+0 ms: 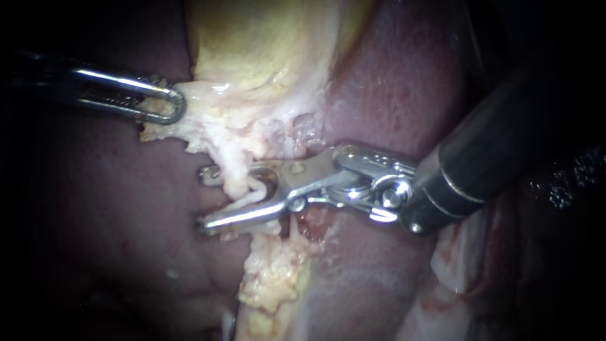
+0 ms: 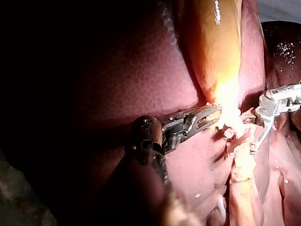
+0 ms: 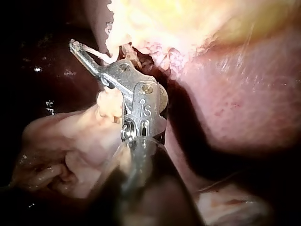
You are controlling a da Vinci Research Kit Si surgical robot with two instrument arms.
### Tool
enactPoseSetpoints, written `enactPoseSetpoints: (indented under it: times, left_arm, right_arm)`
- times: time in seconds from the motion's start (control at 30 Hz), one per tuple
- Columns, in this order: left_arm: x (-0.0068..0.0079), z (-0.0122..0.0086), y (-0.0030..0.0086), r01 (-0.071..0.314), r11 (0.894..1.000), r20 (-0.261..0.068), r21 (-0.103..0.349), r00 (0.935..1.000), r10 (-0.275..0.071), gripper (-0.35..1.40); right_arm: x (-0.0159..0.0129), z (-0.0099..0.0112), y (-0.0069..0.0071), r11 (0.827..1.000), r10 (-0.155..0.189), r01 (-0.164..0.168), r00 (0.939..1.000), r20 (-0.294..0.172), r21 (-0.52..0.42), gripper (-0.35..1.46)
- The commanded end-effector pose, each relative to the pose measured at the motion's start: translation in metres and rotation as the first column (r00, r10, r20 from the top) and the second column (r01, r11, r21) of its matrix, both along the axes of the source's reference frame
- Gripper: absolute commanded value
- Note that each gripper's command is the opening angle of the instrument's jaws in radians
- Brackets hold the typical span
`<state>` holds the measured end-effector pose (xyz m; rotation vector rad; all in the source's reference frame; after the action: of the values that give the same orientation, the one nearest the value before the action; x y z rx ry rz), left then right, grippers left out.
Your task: Clipping third clip left tube
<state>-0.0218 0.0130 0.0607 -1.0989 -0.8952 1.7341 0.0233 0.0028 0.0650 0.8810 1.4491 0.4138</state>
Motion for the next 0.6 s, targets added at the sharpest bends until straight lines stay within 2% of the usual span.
enactPoseSetpoints:
  times: [0.03,0.17,0.37,0.6]
  left_arm:
    - [0.0000,0.0000,0.0000,0.000,1.000,0.000,0.000,1.0000,0.000,-0.35]
    - [0.0000,0.0000,0.0000,-0.001,1.000,0.000,0.000,1.0000,0.001,-0.35]
    - [0.0000,0.0000,0.0000,-0.001,1.000,0.000,0.000,1.0000,0.001,-0.35]
    - [0.0000,0.0001,0.0000,-0.001,1.000,0.001,0.000,1.0000,0.001,-0.35]
  right_arm:
    - [0.0000,-0.0005,-0.0001,1.000,-0.002,0.002,1.0000,-0.002,0.000,0.46]
    - [0.0003,-0.0015,-0.0004,1.000,-0.006,0.006,1.0000,-0.005,0.002,0.44]
    - [0.0004,-0.0018,-0.0006,1.000,-0.008,0.008,1.0000,-0.005,0.008,0.39]
    - [-0.0001,-0.0018,-0.0006,1.000,-0.011,0.011,0.9999,-0.003,0.019,0.21]
